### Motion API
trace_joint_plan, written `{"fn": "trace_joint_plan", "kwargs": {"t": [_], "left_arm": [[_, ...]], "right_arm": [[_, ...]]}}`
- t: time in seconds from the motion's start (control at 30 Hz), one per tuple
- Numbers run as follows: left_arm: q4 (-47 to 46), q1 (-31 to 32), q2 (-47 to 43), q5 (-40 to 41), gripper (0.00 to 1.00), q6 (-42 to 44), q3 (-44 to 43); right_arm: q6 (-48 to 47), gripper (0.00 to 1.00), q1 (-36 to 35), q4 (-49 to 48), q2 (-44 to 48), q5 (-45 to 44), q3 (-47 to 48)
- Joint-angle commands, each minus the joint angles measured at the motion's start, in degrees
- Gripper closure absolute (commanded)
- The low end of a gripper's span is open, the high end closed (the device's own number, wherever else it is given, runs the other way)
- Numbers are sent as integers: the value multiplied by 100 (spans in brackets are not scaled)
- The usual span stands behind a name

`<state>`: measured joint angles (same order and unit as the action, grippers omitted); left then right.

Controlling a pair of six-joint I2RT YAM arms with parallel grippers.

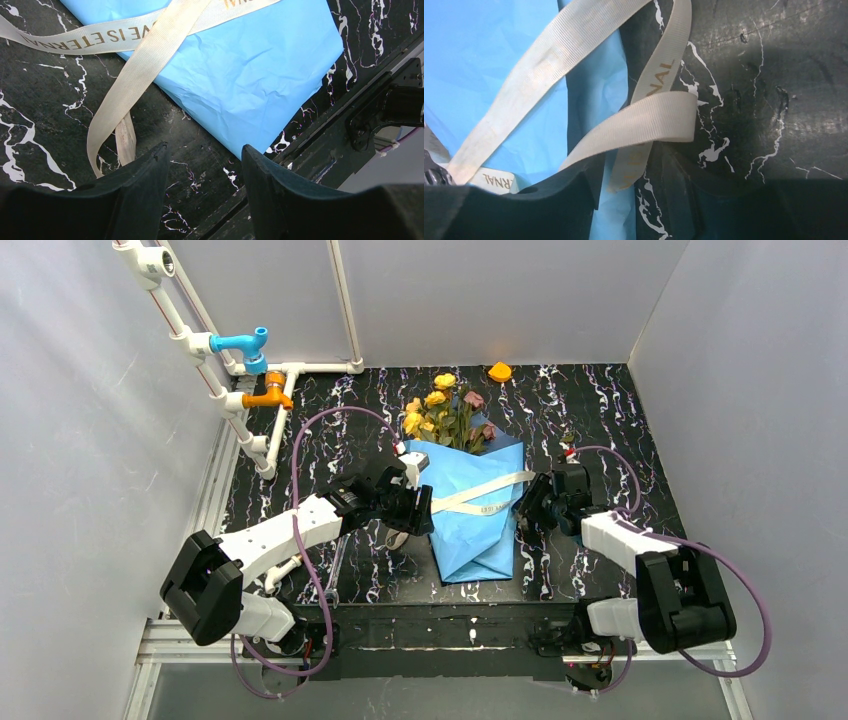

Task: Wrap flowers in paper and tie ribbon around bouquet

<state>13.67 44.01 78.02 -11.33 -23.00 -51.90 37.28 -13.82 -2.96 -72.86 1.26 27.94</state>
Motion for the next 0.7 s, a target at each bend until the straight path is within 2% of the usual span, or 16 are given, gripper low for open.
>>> {"fn": "trace_joint_plan", "kwargs": {"t": [0.0, 0.1, 0.3, 0.5, 0.67], "left_arm": [[6, 16, -94, 41, 47, 46, 44], [-4, 16, -68, 53, 48, 50, 49], [42, 12, -42, 82, 48, 65, 34], [429, 11, -6, 585, 49, -53, -237], [978, 5, -94, 1512, 50, -254, -534]], "right_arm": [[-74, 48, 29, 73, -267, -17, 254], [-95, 57, 29, 96, -422, 10, 287], [-149, 86, 29, 503, -271, -93, 433], [-355, 99, 29, 1409, 88, 9, 742], [-780, 99, 29, 2320, 551, 18, 795]]}}
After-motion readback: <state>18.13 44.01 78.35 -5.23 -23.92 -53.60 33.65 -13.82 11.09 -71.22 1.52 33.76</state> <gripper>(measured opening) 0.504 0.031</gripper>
